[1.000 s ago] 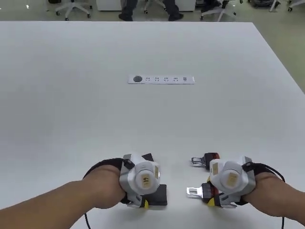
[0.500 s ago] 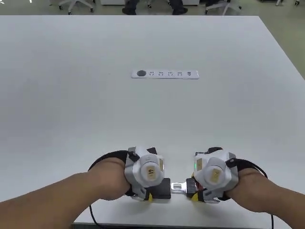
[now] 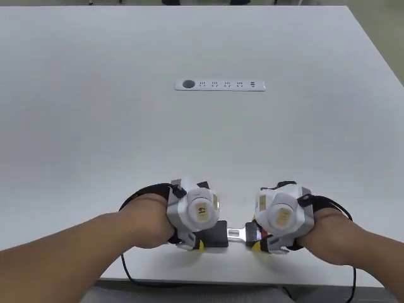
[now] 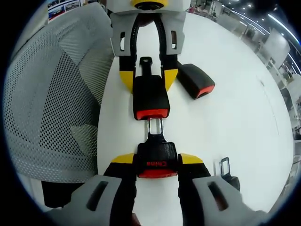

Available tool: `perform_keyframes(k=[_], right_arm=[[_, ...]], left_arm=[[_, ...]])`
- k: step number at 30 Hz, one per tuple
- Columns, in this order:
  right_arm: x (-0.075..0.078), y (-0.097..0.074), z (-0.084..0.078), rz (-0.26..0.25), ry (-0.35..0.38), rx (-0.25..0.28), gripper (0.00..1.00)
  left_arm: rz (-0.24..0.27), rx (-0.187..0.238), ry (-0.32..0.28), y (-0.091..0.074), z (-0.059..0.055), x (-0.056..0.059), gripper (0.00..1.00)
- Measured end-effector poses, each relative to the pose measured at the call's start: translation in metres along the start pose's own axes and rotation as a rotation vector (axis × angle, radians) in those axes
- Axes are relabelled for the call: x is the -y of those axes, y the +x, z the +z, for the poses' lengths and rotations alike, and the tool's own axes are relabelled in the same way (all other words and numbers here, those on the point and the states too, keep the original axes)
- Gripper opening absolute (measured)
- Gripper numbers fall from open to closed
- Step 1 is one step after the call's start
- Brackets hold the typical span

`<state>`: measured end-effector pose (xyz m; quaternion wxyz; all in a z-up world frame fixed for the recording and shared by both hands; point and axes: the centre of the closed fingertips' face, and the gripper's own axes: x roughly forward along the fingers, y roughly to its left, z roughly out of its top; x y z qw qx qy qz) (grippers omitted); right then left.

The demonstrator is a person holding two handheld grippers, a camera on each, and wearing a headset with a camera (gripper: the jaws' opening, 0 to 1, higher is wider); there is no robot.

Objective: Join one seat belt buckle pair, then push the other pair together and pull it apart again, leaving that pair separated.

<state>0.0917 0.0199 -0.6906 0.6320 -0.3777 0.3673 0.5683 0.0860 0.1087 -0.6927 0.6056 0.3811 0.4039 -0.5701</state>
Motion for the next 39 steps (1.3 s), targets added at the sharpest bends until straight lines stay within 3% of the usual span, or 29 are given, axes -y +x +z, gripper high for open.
perform_keyframes(k=[8, 9, 14, 22, 39], right_arm=[[-0.004, 0.007, 0.013, -0.003, -0.031, 0.020, 0.33], [-0.003, 0.008, 0.010, -0.007, -0.033, -0.006, 0.33], [-0.001, 0.007, 0.010, -0.002, -0.011, 0.023, 0.33], [-0.001, 0.010, 0.015, 0.006, -0.010, 0.016, 0.32], [-0.003, 0.017, 0.031, 0.015, -0.016, 0.026, 0.31]], left_arm=[[0.001, -0.001, -0.004, 0.001, 0.000, -0.001, 0.33], [0.001, -0.001, -0.003, 0.001, -0.001, -0.001, 0.33], [0.002, 0.012, -0.006, 0.002, -0.001, -0.001, 0.33], [0.000, 0.024, -0.008, 0.001, 0.000, -0.001, 0.32], [-0.003, 0.009, 0.018, 0.001, 0.000, -0.001, 0.32]])
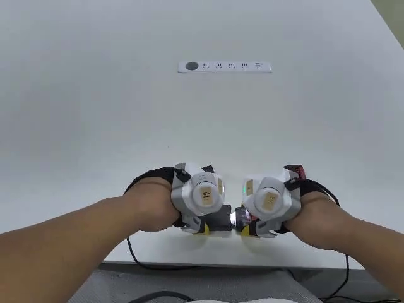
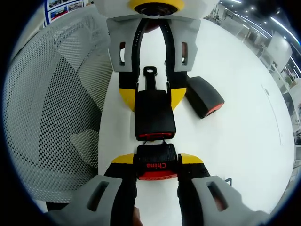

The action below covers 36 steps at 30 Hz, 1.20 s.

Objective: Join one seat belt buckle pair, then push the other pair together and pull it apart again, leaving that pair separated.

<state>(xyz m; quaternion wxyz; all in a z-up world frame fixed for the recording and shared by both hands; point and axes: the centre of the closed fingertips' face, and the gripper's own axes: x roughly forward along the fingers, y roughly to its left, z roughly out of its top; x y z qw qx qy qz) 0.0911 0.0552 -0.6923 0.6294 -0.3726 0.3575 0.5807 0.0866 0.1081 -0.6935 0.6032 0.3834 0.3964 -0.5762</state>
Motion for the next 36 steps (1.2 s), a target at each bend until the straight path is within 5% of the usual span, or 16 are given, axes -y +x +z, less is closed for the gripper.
perform_keyframes(k=[4, 13, 21, 36], right_arm=[[0.010, 0.000, -0.002, -0.017, 0.005, -0.005, 0.31], [-0.007, -0.006, 0.004, -0.014, 0.004, -0.003, 0.32], [-0.006, 0.000, -0.003, -0.023, -0.006, 0.010, 0.31], [-0.006, -0.002, -0.003, -0.019, 0.005, 0.012, 0.32]], left_arm=[[0.000, -0.007, 0.004, 0.000, -0.001, 0.000, 0.32], [-0.001, -0.020, 0.010, 0.000, -0.001, -0.001, 0.33], [0.002, 0.026, -0.004, -0.001, -0.002, 0.001, 0.32], [0.002, 0.013, -0.013, -0.002, -0.001, 0.001, 0.32]])
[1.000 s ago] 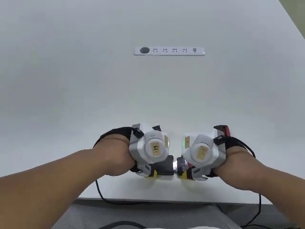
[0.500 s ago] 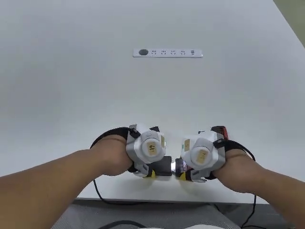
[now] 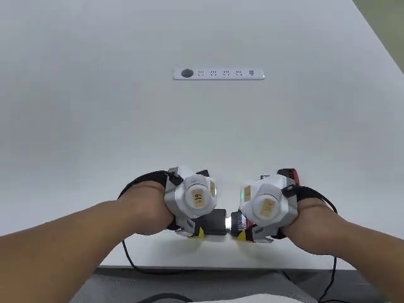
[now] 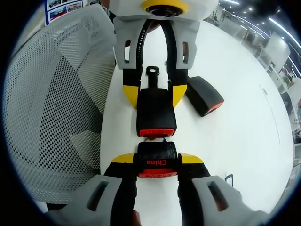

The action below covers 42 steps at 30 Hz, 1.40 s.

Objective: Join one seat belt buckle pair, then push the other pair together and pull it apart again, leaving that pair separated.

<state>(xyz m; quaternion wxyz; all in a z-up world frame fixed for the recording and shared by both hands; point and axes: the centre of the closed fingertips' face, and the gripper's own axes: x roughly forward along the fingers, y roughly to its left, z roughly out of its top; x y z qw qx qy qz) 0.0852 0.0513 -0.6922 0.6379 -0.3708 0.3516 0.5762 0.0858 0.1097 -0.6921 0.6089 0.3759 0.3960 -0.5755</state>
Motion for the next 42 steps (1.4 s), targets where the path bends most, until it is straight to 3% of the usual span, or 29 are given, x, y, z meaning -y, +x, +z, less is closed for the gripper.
perform_keyframes(k=[13, 17, 21, 26, 32, 35, 42], right_arm=[[0.000, 0.000, 0.000, -0.003, 0.011, -0.011, 0.33], [0.002, -0.001, 0.002, -0.023, -0.019, -0.009, 0.33], [0.003, -0.009, 0.002, -0.034, -0.002, 0.008, 0.33], [0.010, -0.031, 0.014, -0.052, 0.022, 0.066, 0.33], [0.030, -0.050, 0.014, -0.083, 0.056, 0.100, 0.33], [0.047, -0.052, 0.000, -0.112, 0.072, 0.082, 0.34], [0.084, -0.057, -0.037, -0.175, 0.098, 0.045, 0.35]], left_arm=[[0.013, -0.027, -0.046, -0.001, 0.001, -0.001, 0.33], [0.020, -0.033, -0.067, -0.002, -0.001, -0.001, 0.34], [0.037, -0.045, -0.024, -0.009, -0.007, -0.001, 0.34], [0.074, 0.051, -0.096, -0.028, 0.003, -0.016, 0.40], [0.122, 0.085, -0.142, -0.042, 0.001, -0.044, 0.38], [0.147, 0.069, -0.157, -0.041, -0.009, -0.063, 0.38], [0.164, 0.045, -0.142, -0.039, -0.013, -0.081, 0.41]])
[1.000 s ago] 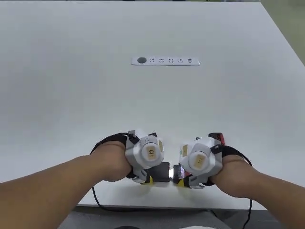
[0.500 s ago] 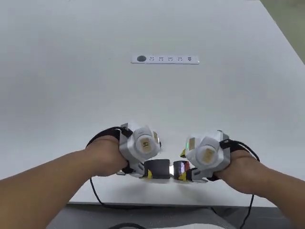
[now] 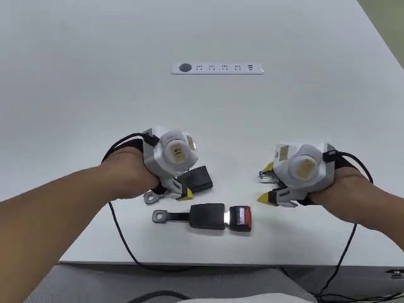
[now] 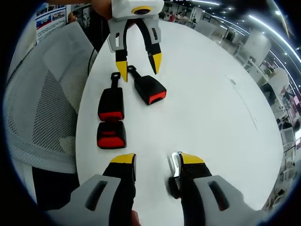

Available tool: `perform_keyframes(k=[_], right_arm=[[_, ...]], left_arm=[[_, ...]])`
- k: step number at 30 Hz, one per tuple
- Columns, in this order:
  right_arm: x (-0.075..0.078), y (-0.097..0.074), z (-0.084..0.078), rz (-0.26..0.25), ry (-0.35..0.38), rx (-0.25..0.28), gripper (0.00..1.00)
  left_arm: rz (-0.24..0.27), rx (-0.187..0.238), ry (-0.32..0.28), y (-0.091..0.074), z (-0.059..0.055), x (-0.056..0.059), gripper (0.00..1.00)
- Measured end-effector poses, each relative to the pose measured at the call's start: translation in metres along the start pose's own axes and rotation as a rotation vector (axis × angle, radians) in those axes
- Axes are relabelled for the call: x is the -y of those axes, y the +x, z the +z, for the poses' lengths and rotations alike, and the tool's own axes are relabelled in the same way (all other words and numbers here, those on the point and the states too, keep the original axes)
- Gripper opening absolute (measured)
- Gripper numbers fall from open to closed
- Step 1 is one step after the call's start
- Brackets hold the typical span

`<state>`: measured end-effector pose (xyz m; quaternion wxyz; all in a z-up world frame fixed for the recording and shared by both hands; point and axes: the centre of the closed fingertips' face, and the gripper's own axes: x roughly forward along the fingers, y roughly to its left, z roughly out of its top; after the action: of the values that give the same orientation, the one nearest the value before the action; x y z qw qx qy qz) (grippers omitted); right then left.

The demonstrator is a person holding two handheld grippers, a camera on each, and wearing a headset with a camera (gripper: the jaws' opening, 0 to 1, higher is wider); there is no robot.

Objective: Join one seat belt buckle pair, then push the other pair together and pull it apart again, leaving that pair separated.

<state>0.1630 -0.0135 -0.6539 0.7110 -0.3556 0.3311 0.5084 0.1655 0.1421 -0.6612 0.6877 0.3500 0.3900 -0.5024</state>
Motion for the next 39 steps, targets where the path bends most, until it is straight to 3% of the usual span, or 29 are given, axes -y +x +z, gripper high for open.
perform_keyframes(k=[3, 6, 11, 16, 21, 23, 27, 28, 32, 36, 37, 39], right_arm=[[0.012, -0.003, -0.013, -0.007, 0.015, -0.022, 0.36], [0.024, 0.000, -0.028, -0.004, 0.013, -0.047, 0.37], [0.033, 0.007, -0.043, 0.021, 0.012, -0.084, 0.37], [0.036, 0.006, -0.048, 0.057, 0.039, -0.079, 0.37], [0.041, 0.012, -0.058, 0.070, 0.016, -0.114, 0.33], [0.038, 0.010, -0.055, 0.078, 0.012, -0.119, 0.33], [0.038, 0.018, -0.065, 0.067, -0.068, -0.177, 0.33], [0.038, 0.018, -0.062, 0.075, 0.007, -0.165, 0.33], [0.035, 0.013, -0.057, 0.084, 0.017, -0.159, 0.33], [0.038, 0.018, -0.062, 0.091, 0.035, -0.150, 0.33], [0.034, 0.013, -0.056, 0.092, 0.034, -0.151, 0.33], [0.033, 0.009, -0.053, 0.092, 0.038, -0.151, 0.33]], left_arm=[[0.000, -0.020, 0.003, 0.005, -0.007, -0.007, 0.44], [-0.002, -0.030, -0.015, 0.005, -0.006, -0.008, 0.45], [-0.030, -0.049, -0.018, 0.014, -0.011, -0.009, 0.45], [-0.061, -0.072, -0.013, 0.017, -0.011, -0.006, 0.42], [-0.089, -0.098, 0.023, 0.023, -0.012, -0.002, 0.34], [-0.090, -0.102, 0.035, 0.024, -0.012, -0.002, 0.35], [-0.096, -0.126, 0.074, 0.029, -0.017, -0.001, 0.34], [-0.102, -0.112, 0.068, 0.030, -0.016, -0.001, 0.34], [-0.108, -0.118, 0.076, 0.031, -0.017, 0.000, 0.33], [-0.109, -0.142, 0.119, 0.033, -0.017, 0.002, 0.32], [-0.110, -0.148, 0.130, 0.033, -0.017, 0.003, 0.32], [-0.113, -0.162, 0.146, 0.031, -0.012, 0.010, 0.32]])
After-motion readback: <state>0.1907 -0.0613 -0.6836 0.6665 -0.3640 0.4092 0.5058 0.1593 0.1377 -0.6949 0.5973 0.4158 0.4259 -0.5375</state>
